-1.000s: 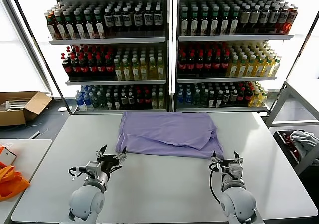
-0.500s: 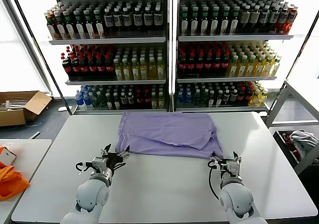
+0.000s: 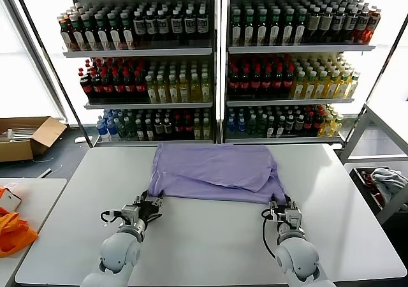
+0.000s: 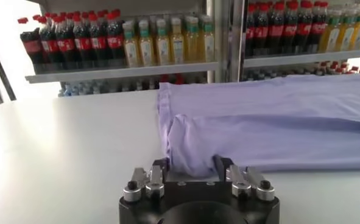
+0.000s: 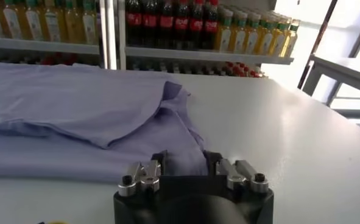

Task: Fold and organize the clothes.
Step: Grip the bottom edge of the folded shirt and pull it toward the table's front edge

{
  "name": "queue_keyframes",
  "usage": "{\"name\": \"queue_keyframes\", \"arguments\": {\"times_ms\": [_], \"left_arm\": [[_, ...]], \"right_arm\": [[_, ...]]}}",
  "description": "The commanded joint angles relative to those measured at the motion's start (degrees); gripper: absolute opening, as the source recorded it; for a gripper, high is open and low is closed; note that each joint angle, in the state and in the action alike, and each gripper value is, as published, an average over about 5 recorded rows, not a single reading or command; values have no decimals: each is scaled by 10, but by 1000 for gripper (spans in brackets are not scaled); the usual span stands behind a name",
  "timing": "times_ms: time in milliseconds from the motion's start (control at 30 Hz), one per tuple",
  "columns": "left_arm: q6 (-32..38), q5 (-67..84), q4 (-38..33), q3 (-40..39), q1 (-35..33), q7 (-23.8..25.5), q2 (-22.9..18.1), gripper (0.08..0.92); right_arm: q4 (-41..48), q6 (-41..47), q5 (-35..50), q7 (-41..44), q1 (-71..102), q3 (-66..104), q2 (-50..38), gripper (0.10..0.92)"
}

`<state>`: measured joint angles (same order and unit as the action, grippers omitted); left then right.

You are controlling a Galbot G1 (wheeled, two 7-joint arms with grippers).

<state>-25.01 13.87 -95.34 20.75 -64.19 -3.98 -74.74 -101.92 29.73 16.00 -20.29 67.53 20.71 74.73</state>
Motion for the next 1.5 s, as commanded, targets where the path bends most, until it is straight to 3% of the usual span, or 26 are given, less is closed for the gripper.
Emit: {"name": "queue_keyframes", "arguments": {"times_ms": [33, 233, 433, 700, 1100, 1500], "left_arm": [[-2, -4, 9, -1, -2, 1, 0, 407], [-1, -4, 12, 0, 0, 3, 1, 234], [11, -4, 3, 6, -3, 6, 4, 95], [22, -16, -95, 15, -53, 3, 14, 85], [19, -32, -307, 40, -246, 2, 13, 85], [36, -66, -373, 51, -386, 2, 8, 85]], "right_arm": [[4, -1, 1, 1, 2, -1, 1, 277], [5, -5, 1, 6, 7, 0, 1, 130], [-9, -9, 1, 15, 18, -1, -2, 119], [-85, 1, 7, 11, 52, 9, -10, 119], [-222, 21, 21, -20, 172, 24, -33, 119], [-275, 33, -1, -48, 270, 26, -58, 119]]}}
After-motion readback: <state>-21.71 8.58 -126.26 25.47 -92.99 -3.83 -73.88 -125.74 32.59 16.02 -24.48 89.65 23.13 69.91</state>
